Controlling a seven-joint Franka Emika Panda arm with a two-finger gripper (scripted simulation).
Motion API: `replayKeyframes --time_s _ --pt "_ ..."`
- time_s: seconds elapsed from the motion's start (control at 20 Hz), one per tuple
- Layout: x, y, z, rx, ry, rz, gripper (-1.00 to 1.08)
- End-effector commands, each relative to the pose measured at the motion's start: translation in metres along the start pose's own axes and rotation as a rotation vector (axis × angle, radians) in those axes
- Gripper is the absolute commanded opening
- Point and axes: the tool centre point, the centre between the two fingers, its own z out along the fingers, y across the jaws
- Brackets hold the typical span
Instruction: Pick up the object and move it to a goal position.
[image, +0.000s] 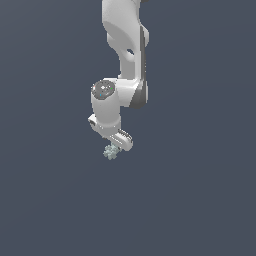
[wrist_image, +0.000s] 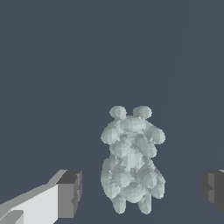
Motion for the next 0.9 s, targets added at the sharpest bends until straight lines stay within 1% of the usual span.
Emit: replayKeyframes --time_s 0.0,0.35,0.6,0.65,0.85 --pt "0.000 0.001 0.007 -0.001 -0.001 0.001 1.00" --pt "-0.001 0.001 0.040 0.000 -0.001 0.005 1.00" --pt "0.000 0.001 0.048 0.000 -0.001 0.006 1.00" --pt "0.000 0.001 0.048 0.000 -0.001 0.006 -1.00" --pt "0.000 0.001 0.048 0.000 -0.001 0.006 -1.00"
